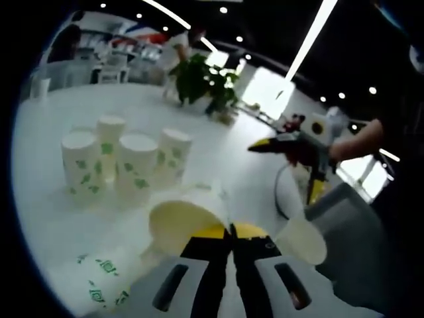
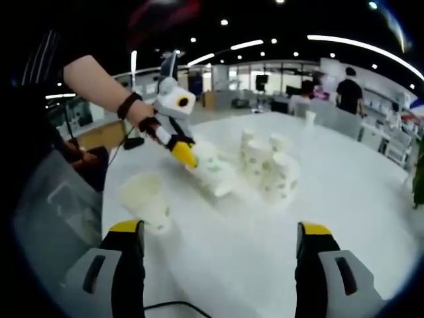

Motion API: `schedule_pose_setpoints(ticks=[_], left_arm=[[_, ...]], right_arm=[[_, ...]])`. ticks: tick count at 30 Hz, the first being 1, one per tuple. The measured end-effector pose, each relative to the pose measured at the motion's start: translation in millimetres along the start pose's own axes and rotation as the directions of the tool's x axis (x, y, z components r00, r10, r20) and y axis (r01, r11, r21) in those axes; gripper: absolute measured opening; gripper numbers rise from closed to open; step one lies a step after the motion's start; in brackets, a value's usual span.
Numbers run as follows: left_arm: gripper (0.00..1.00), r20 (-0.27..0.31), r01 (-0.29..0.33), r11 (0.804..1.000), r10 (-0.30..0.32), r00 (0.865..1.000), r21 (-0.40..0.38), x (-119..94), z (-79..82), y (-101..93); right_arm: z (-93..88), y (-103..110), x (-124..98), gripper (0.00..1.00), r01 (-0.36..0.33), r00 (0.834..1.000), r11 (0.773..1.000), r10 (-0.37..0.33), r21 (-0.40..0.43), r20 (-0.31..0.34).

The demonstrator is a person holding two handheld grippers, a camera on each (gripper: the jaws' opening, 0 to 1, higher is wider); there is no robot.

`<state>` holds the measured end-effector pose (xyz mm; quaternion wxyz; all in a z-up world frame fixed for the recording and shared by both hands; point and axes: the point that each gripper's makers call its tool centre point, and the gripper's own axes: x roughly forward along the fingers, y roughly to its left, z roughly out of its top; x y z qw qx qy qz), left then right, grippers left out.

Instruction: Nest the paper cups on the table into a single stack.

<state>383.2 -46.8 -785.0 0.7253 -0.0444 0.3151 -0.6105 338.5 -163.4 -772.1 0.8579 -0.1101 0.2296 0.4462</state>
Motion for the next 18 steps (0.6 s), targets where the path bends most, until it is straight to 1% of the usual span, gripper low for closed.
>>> schedule_pose_setpoints(ticks=[9, 14, 18], left_arm=[[0.0, -0.002, 0.0, 1.0, 0.0, 1.0, 0.021, -3, 9.2, -5.9], [0.0, -0.034, 0.006, 0.999, -0.005, 0.999, 0.035, -7, 9.7, -14.8], [0.0, -0.047, 0.009, 0.999, -0.007, 0.999, 0.051, -11, 13.6, -24.0]], right_arm=[[-1.8, 0, -1, 0.94, -0.001, 1.0, 1.0, 0.001, -0.001, -0.003], [0.6, 1, -2, 0.94, 0.002, 1.0, 1.0, -0.002, -0.005, 0.0], [3.1, 2, -3, 0.95, 0.002, 1.0, 1.0, -0.002, -0.003, 0.009]])
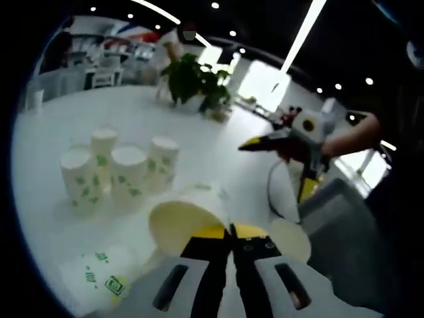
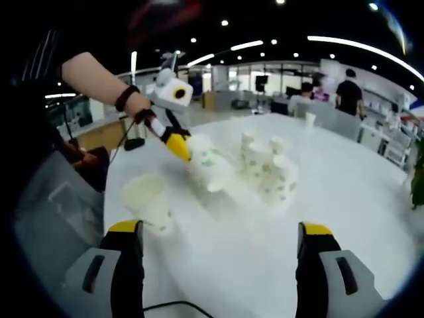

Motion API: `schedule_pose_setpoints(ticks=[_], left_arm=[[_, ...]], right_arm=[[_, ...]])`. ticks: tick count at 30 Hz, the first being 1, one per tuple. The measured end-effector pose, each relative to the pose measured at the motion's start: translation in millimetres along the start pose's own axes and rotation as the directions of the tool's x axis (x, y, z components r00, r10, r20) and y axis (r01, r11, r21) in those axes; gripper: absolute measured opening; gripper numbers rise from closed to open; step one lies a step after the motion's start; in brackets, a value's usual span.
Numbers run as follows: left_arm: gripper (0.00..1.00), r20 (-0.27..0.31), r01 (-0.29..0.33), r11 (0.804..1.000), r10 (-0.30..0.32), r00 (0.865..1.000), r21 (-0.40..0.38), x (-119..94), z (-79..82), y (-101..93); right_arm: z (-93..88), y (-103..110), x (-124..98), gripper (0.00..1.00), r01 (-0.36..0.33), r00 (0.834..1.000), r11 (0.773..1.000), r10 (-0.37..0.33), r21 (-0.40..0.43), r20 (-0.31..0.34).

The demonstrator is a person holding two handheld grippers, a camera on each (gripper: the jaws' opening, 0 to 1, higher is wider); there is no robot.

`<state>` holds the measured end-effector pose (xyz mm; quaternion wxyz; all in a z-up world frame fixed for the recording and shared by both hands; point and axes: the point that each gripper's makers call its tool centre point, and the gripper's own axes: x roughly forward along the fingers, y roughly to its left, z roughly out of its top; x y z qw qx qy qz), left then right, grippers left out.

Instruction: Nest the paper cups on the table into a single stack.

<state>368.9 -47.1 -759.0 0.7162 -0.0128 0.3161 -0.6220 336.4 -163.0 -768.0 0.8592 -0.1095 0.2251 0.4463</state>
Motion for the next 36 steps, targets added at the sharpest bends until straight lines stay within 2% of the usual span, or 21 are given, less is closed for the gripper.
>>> schedule_pose_setpoints(ticks=[9, 17, 20, 23, 26, 29, 33, 36], left_arm=[[0.0, -0.066, 0.019, 0.999, -0.016, 0.998, 0.039, -10, 6.2, -27.0], [0.0, -0.112, 0.004, 0.995, 0.007, 0.994, 0.101, -18, 19.8, -41.1], [0.0, -0.151, 0.009, 0.986, 0.016, 0.988, 0.164, -21, 24.7, -49.1], [0.0, -0.19, 0.001, 0.982, 0.036, 0.981, 0.191, -23, 27.4, -55.9], [0.0, -0.206, -0.011, 0.978, 0.055, 0.977, 0.209, -23, 31.8, -61.9], [0.0, -0.256, -0.013, 0.971, 0.076, 0.964, 0.24, -25, 29.2, -67.3], [0.0, -0.303, 0.012, 0.961, 0.075, 0.95, 0.277, -27, 29.5, -81.5], [0.0, -0.337, 0.01, 0.961, 0.088, 0.938, 0.277, -28, 28.4, -85.1]], right_arm=[[11.4, 12, -1, 0.95, -0.023, 1.0, 0.999, 0.024, -0.021, 0.017], [22.0, 19, -6, 0.99, -0.041, 0.998, 0.998, 0.043, -0.051, 0.038], [25.7, 20, -8, 1.0, -0.042, 0.998, 0.997, 0.045, -0.063, 0.047], [29.2, 22, -10, 1.0, -0.045, 0.997, 0.997, 0.048, -0.064, 0.053], [30.2, 24, -10, 1.0, -0.048, 0.997, 0.996, 0.052, -0.07, 0.058], [32.9, 28, -11, 1.0, -0.049, 0.996, 0.996, 0.054, -0.073, 0.068], [36.1, 32, -12, 1.0, -0.053, 0.995, 0.995, 0.059, -0.079, 0.082], [36.1, 34, -12, 1.0, -0.058, 0.994, 0.995, 0.065, -0.083, 0.085]])
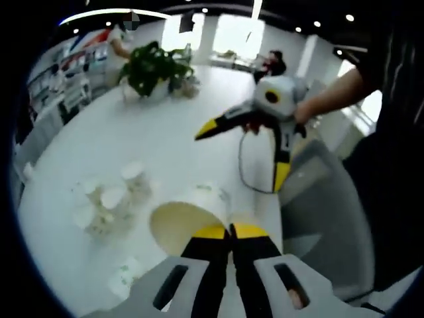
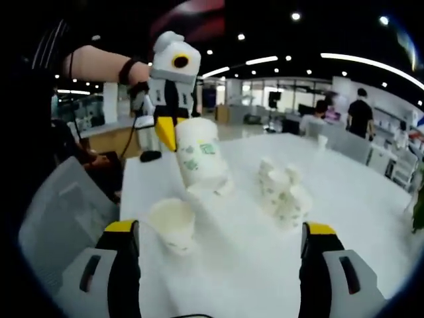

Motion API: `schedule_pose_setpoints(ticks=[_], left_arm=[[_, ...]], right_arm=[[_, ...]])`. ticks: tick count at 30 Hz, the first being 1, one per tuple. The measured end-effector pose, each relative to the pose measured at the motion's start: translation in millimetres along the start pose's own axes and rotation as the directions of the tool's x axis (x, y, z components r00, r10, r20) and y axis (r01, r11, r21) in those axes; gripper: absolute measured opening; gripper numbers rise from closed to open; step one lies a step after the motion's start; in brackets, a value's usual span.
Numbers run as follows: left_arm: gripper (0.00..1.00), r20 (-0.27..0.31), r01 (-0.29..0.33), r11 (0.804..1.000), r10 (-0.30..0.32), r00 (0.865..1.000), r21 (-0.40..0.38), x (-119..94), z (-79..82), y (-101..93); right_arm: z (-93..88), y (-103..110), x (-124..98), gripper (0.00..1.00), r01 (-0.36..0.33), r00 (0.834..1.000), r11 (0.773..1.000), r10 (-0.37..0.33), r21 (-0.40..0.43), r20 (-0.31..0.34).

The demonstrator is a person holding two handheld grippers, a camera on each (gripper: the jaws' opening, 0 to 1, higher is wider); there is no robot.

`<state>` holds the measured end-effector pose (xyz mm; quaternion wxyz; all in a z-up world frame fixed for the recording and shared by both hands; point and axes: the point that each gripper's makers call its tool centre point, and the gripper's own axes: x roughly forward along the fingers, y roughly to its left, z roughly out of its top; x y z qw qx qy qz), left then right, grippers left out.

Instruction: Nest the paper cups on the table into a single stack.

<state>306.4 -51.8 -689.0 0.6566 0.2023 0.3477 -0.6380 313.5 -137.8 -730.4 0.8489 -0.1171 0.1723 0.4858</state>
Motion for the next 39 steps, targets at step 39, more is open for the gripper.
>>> schedule_pose_setpoints(ticks=[39], left_arm=[[0.0, -0.44, -0.121, 0.992, 0.095, 0.893, -0.032, -11, -13.8, -34.5]], right_arm=[[6.6, 27, 2, 1.0, -0.058, 0.997, 0.998, 0.059, -0.023, 0.057]])
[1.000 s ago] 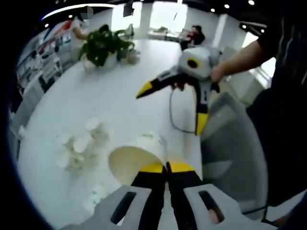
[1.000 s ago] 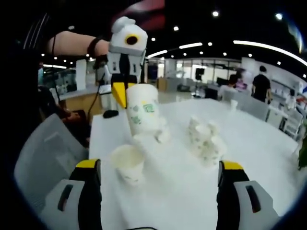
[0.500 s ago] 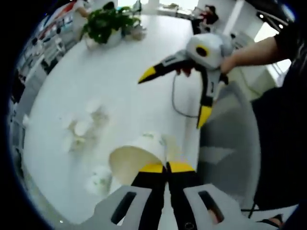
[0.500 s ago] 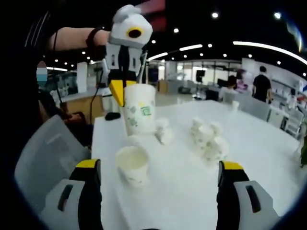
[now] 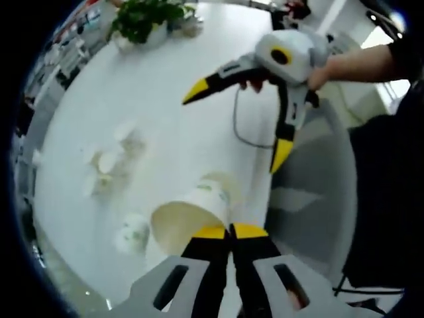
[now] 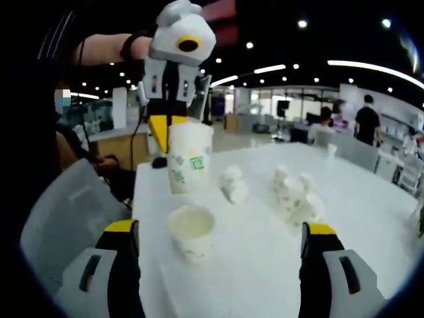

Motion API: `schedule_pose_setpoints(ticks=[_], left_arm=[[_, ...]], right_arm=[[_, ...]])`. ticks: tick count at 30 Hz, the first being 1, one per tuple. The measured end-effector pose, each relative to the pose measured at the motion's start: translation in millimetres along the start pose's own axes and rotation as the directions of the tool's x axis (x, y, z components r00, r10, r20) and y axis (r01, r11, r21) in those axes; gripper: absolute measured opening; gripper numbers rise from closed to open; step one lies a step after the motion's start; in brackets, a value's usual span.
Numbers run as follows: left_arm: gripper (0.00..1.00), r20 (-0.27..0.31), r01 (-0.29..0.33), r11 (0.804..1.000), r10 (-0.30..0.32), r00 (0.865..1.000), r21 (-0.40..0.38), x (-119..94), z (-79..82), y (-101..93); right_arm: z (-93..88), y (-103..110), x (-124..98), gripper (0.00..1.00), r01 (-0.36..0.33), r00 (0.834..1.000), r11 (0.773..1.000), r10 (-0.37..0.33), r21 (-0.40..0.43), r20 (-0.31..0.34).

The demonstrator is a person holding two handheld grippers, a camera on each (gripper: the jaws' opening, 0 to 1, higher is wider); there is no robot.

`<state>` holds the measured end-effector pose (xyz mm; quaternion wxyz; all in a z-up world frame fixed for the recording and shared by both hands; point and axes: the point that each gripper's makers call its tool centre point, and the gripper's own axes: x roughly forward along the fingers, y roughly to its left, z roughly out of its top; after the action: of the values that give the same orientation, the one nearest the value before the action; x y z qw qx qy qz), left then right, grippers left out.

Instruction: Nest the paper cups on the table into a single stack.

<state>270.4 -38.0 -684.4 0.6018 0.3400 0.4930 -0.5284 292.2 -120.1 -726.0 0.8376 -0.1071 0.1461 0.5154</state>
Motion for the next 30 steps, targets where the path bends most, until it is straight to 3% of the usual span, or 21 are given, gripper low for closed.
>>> schedule_pose_setpoints(ticks=[8, 13, 30], left_arm=[[0.0, -0.042, -0.033, 0.999, 0.034, 0.999, 0.037, -6, 17.0, -7.5], [0.0, -0.096, -0.035, 0.999, 0.037, 0.995, 0.022, 2, 10.1, -8.1], [0.0, -0.12, -0.006, 1.0, 0.008, 0.993, 0.019, 38, 1.7, -9.4]], right_arm=[[-1.6, 2, -6, 1.0, -0.003, 1.0, 1.0, 0.004, -0.025, 0.012], [-4.2, 2, -7, 1.0, -0.005, 1.0, 1.0, 0.005, -0.019, 0.015], [-14.2, 17, -10, 1.0, -0.032, 0.999, 0.999, 0.032, 0.008, 0.01]])
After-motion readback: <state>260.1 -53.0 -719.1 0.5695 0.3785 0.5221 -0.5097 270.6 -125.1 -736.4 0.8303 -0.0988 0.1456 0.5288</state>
